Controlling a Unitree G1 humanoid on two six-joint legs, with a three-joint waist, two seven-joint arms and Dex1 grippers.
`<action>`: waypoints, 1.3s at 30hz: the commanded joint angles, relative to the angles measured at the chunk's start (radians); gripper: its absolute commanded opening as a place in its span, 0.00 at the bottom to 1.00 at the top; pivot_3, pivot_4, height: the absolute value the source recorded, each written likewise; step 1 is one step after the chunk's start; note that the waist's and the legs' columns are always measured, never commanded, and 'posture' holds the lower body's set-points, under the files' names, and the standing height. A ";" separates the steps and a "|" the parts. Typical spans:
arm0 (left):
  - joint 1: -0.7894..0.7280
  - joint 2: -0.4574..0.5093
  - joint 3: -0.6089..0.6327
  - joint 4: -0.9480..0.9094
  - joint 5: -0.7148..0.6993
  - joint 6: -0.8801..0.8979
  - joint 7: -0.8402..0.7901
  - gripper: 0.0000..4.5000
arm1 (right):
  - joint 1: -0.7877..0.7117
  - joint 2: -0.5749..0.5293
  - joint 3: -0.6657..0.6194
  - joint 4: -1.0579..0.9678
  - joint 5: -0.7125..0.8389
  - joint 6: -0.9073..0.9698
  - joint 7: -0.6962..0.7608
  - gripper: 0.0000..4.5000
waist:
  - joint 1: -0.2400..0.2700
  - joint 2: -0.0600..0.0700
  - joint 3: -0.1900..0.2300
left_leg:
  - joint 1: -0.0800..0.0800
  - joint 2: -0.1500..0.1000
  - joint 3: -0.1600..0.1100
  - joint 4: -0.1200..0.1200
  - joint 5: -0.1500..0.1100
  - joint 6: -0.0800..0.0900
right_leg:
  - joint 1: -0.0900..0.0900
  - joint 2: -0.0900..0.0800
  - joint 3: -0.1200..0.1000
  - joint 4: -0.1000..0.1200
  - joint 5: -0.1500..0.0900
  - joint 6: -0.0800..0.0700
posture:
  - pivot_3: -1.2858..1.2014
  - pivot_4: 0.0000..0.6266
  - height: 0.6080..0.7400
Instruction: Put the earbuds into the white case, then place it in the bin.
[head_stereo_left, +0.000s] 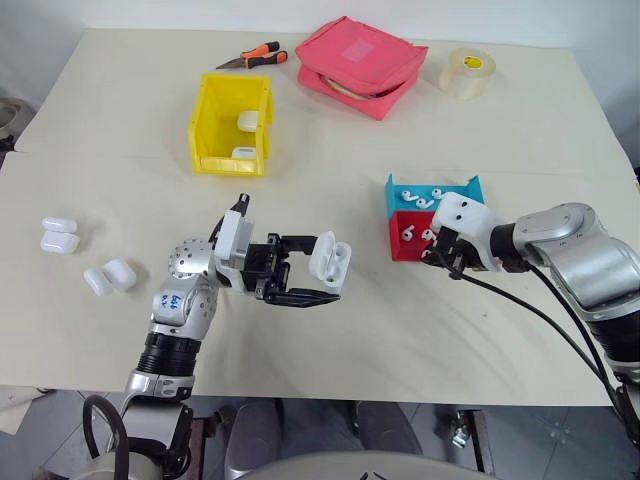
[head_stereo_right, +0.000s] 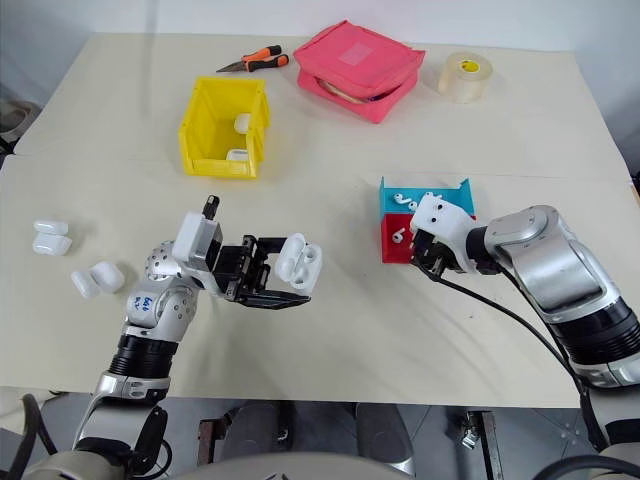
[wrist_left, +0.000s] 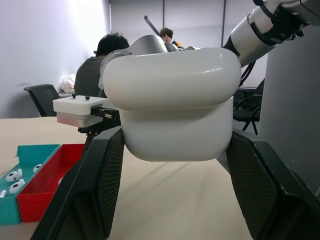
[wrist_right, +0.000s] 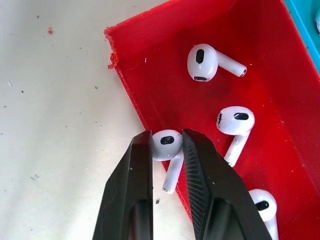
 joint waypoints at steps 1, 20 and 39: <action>-0.019 -0.008 0.006 -0.002 -0.011 -0.017 -0.003 0.61 | 0.021 0.005 -0.104 -0.082 0.038 0.014 -0.024 0.11 | 0.001 0.000 0.000 | 0.000 0.000 0.000 0.000 0.000 0.000 | 0.000 0.000 0.000 0.000 0.000 0.000 | 0.52 0.24 1.00; -0.147 0.000 -0.016 0.198 0.068 -0.044 -0.064 0.61 | 0.189 0.454 -0.517 -0.538 0.659 0.084 -0.317 0.11 | 0.006 0.000 0.000 | 0.000 -0.001 -0.001 -0.001 0.000 0.000 | 0.000 0.001 -0.001 -0.001 0.000 0.000 | 0.52 0.24 1.00; -0.190 -0.024 -0.012 0.227 0.076 -0.078 -0.098 0.61 | 0.238 0.555 -0.266 -0.430 0.539 -0.162 -0.374 0.11 | 0.001 0.000 0.000 | -0.001 -0.001 -0.001 -0.002 0.001 -0.001 | -0.001 0.001 -0.001 -0.001 0.000 0.000 | 0.52 0.24 1.00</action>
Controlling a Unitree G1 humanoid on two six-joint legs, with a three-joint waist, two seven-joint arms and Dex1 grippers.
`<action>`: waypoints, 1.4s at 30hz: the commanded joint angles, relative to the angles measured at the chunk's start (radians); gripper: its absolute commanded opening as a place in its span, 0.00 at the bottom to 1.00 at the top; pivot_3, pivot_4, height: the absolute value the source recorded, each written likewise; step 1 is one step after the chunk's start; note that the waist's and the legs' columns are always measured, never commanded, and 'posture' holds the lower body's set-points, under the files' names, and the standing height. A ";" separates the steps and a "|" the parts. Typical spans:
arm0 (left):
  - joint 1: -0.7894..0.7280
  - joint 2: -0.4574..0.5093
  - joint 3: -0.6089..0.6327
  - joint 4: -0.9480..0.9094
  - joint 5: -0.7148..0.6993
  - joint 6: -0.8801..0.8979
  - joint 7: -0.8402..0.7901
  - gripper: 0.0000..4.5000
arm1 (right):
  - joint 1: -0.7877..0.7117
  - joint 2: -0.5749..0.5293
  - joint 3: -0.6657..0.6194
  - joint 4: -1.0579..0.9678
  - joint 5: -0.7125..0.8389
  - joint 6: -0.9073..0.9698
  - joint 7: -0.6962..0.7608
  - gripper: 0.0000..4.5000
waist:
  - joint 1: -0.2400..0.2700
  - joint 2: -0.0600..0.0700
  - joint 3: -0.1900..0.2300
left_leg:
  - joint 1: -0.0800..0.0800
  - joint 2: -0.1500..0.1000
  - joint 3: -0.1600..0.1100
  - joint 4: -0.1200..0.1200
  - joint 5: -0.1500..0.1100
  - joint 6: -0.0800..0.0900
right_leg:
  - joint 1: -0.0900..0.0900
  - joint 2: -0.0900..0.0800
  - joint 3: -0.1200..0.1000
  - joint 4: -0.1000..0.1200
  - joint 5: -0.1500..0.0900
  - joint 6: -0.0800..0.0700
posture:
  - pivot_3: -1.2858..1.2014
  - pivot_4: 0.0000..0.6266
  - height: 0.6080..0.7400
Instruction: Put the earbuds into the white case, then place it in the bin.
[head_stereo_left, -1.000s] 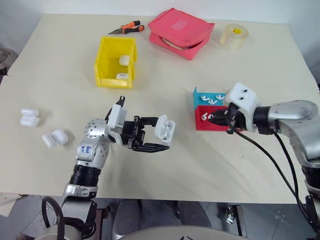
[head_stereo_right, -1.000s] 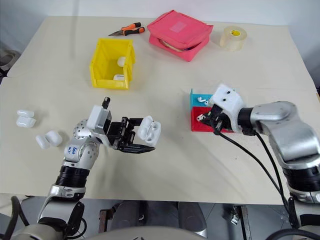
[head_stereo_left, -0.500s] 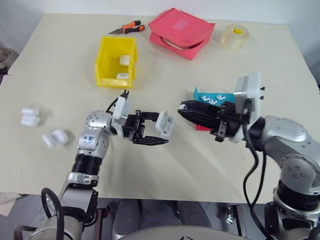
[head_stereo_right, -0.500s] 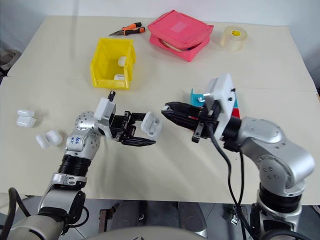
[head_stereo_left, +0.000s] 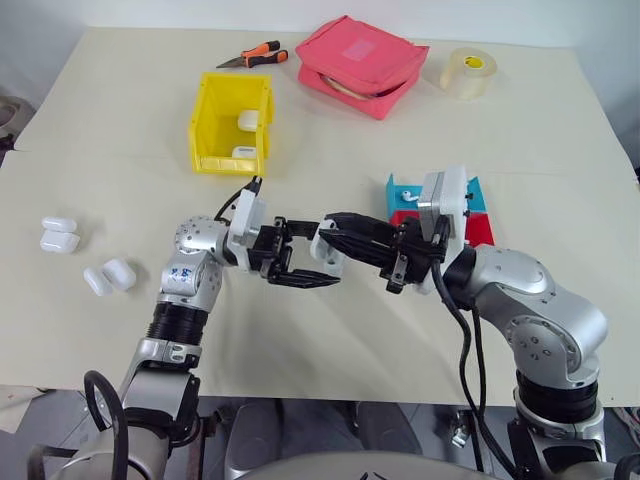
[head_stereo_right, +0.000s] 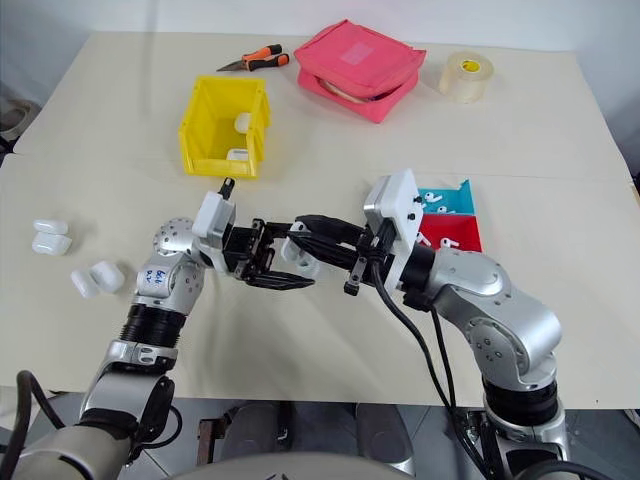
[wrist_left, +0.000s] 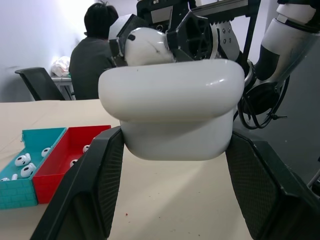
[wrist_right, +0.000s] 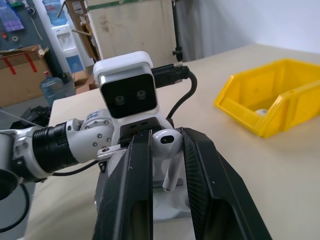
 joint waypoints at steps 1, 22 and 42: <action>-0.026 -0.018 -0.006 -0.014 -0.009 -0.024 -0.019 0.61 | 0.013 0.018 0.026 0.008 -0.023 -0.053 -0.003 0.11 | 0.001 0.000 0.000 | 0.000 0.000 0.000 0.000 0.000 0.000 | 0.000 0.000 0.000 0.000 0.000 0.000 | 0.52 0.24 1.00; -0.084 -0.056 0.027 0.059 -0.038 -0.082 -0.030 0.61 | 0.151 -0.038 0.063 0.104 -0.195 -0.277 0.035 0.11 | 0.000 0.000 0.000 | 0.000 0.000 0.000 0.000 0.000 0.000 | 0.000 0.001 0.000 0.000 0.000 0.000 | 0.52 0.24 1.00; -0.077 -0.081 0.070 0.082 -0.054 -0.136 0.014 0.61 | 0.138 -0.226 0.033 0.039 -0.108 -0.243 0.157 0.11 | 0.004 0.000 0.000 | 0.000 0.000 0.000 0.000 0.000 0.000 | 0.000 0.001 0.001 0.000 0.000 0.000 | 0.52 0.24 1.00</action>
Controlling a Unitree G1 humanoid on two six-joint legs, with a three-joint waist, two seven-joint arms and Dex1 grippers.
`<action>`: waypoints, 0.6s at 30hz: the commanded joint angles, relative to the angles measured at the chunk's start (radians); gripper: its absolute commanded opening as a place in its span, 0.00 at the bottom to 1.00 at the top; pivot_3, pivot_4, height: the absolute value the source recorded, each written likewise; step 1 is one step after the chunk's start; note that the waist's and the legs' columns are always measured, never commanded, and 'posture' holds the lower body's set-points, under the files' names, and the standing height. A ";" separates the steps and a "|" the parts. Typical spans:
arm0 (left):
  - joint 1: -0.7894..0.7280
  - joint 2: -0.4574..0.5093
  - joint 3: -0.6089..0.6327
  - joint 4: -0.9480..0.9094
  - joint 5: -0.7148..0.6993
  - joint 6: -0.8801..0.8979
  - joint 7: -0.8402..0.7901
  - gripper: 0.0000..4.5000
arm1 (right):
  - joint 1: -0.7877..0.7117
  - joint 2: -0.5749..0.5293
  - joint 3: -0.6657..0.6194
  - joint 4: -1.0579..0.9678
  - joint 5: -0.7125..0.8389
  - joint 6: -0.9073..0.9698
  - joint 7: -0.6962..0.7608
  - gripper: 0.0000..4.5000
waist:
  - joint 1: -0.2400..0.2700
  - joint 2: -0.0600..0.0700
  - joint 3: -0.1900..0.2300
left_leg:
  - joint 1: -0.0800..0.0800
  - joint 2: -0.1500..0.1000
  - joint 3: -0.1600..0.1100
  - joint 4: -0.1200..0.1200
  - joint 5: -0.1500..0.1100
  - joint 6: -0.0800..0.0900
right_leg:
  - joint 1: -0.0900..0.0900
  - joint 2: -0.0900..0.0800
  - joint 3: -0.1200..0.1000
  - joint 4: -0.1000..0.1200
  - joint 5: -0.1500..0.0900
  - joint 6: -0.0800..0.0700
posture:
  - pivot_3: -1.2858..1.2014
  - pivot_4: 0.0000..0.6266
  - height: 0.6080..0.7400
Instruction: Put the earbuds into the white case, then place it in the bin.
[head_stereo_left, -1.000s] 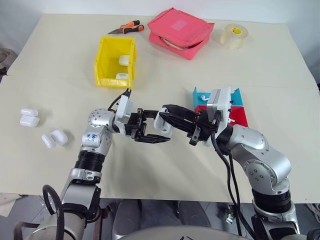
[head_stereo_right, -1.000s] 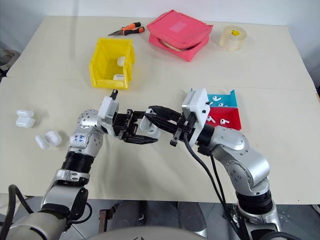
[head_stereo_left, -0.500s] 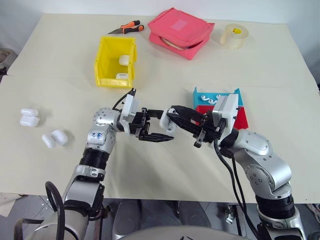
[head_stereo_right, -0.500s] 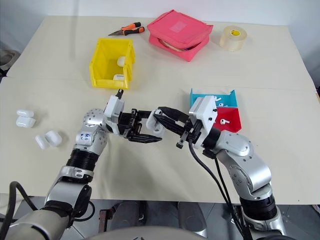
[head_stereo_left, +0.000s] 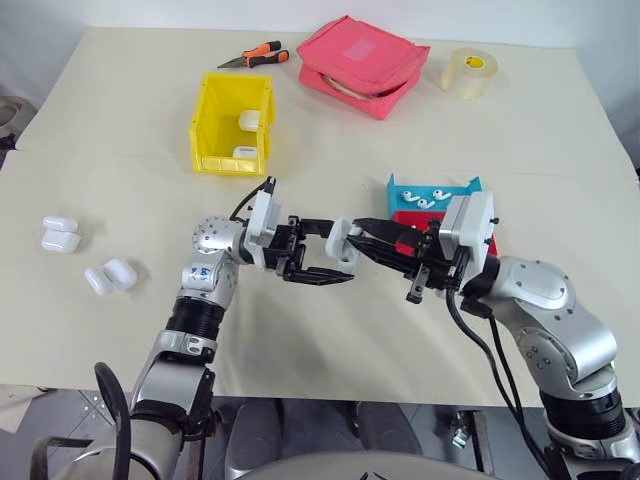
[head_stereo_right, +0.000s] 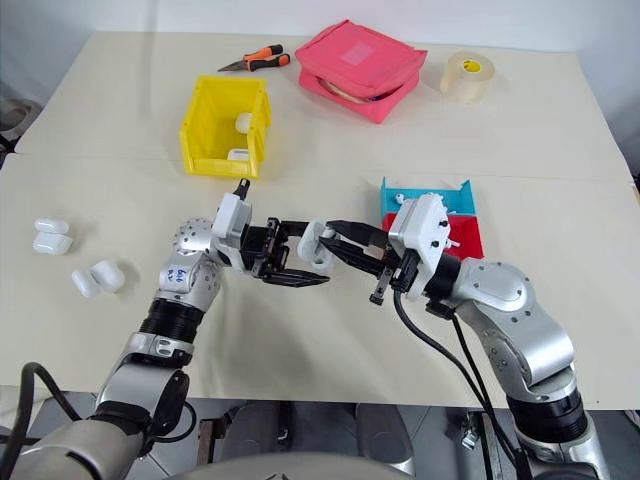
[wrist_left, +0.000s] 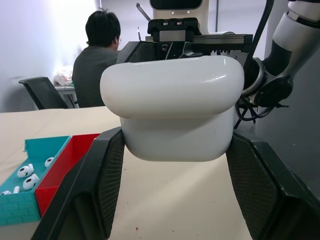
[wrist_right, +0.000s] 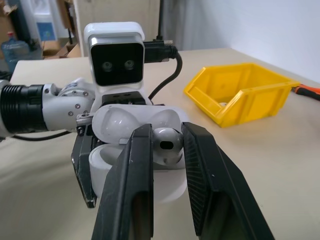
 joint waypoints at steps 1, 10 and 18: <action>-0.031 -0.006 0.086 -0.032 -0.075 -0.028 0.010 0.61 | 0.012 -0.047 0.030 -0.010 0.026 0.068 0.054 0.11 | 0.000 0.000 0.000 | 0.000 0.000 0.000 0.000 0.000 0.000 | 0.000 0.000 0.000 0.000 0.000 0.000 | 0.52 0.24 1.00; -0.034 -0.007 0.076 -0.030 -0.070 -0.032 -0.016 0.61 | -0.094 -0.063 0.077 0.024 0.044 0.190 0.057 0.11 | 0.000 0.000 0.000 | 0.000 0.000 0.000 0.000 0.000 0.000 | 0.000 0.000 0.000 0.000 0.000 0.000 | 0.52 0.24 1.00; -0.044 -0.004 0.070 -0.012 -0.056 -0.029 -0.019 0.61 | -0.141 -0.074 0.075 0.029 0.029 0.179 0.072 0.39 | 0.001 0.000 0.000 | 0.000 0.000 0.000 0.000 0.000 0.001 | 0.000 -0.001 0.000 0.000 0.000 0.000 | 0.52 0.24 1.00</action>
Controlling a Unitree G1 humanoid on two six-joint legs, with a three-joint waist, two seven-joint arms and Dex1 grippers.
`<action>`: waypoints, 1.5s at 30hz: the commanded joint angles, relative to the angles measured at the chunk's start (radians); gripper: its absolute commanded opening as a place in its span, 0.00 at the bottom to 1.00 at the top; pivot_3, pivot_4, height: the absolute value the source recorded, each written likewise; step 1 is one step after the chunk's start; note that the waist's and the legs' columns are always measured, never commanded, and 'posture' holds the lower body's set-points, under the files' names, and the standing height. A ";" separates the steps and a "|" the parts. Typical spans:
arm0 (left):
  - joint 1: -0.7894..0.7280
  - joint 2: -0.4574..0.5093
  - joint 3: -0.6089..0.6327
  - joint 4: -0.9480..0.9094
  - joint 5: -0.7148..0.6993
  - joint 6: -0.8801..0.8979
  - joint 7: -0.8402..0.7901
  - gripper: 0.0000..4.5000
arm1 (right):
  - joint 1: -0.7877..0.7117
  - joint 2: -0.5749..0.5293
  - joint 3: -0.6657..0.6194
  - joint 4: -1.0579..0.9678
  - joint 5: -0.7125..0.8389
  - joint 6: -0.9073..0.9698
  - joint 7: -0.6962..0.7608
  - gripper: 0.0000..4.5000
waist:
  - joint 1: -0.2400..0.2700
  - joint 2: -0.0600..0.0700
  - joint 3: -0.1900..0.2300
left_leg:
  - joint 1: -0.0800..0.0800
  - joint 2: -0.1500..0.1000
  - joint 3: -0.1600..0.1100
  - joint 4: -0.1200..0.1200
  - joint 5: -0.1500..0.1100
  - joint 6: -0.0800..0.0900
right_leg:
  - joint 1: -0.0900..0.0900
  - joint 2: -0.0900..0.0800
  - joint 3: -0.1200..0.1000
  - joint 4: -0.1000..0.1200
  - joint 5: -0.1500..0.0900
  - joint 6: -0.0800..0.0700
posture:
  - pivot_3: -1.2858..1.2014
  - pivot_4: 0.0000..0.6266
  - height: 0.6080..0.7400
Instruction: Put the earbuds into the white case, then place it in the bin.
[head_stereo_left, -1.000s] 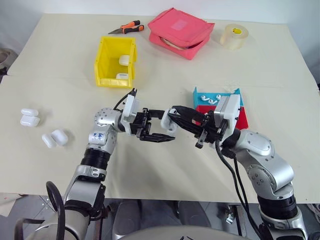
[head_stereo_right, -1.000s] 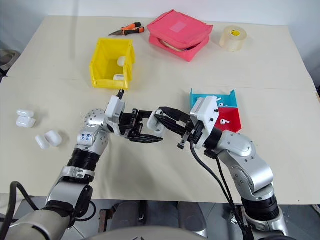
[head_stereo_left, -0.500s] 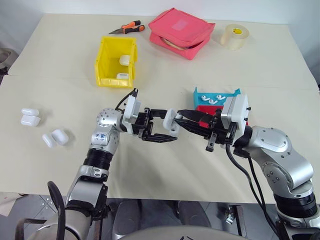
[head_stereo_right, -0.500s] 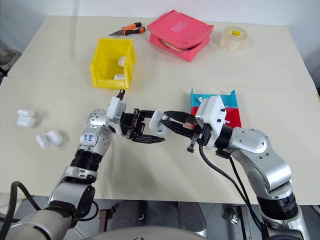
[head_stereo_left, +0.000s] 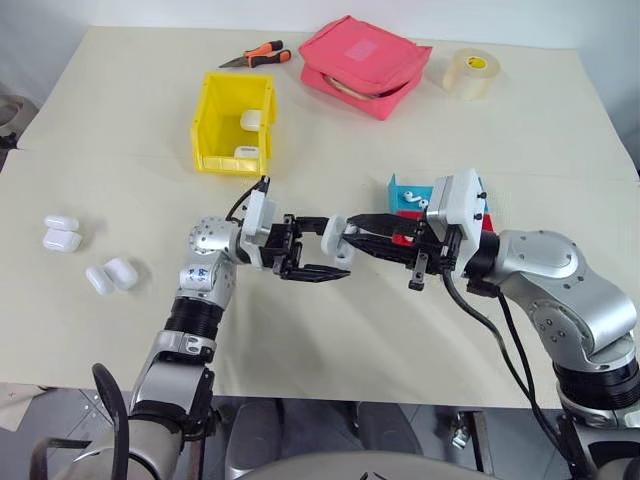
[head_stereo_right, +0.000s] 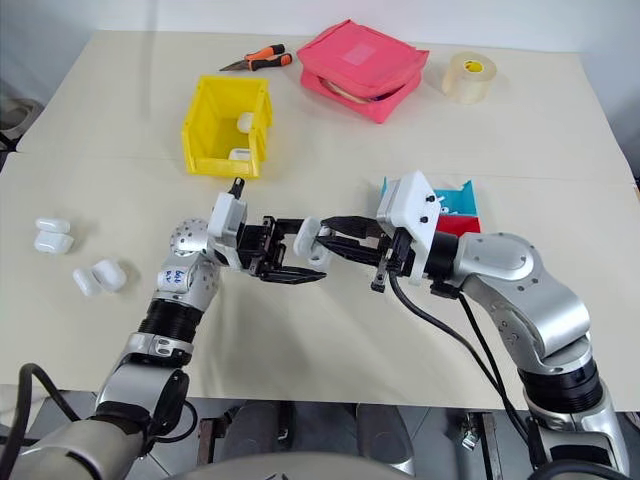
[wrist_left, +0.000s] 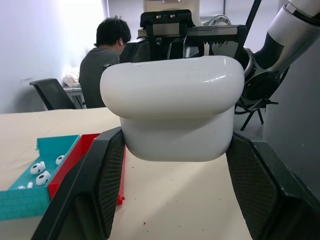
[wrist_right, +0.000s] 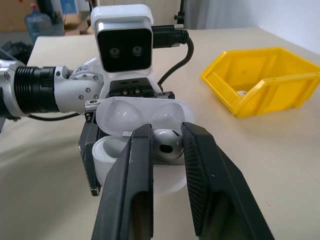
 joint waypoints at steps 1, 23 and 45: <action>-0.045 -0.008 0.043 -0.039 -0.052 -0.013 -0.013 0.61 | 0.007 -0.005 0.033 -0.012 0.002 0.031 0.017 0.45 | -0.002 0.000 0.000 | 0.000 0.000 0.000 0.000 0.000 0.000 | 0.000 0.000 0.000 0.000 0.000 0.000 | 0.52 0.24 1.00; -0.073 -0.020 0.060 0.019 -0.017 -0.024 0.005 0.61 | 0.026 -0.158 -0.233 -0.120 0.070 0.178 -0.064 0.45 | 0.002 0.000 0.000 | 0.000 0.000 0.000 -0.001 0.000 0.001 | 0.000 0.000 0.000 -0.001 0.000 0.000 | 0.52 0.24 1.00; -0.099 -0.015 0.079 0.048 -0.010 -0.028 0.039 0.61 | 0.818 -0.182 -0.841 -0.287 0.062 0.250 -0.057 0.80 | 0.005 0.000 0.000 | -0.001 -0.002 0.001 0.000 0.001 0.002 | 0.002 0.004 0.004 -0.003 0.002 0.003 | 0.52 0.24 1.00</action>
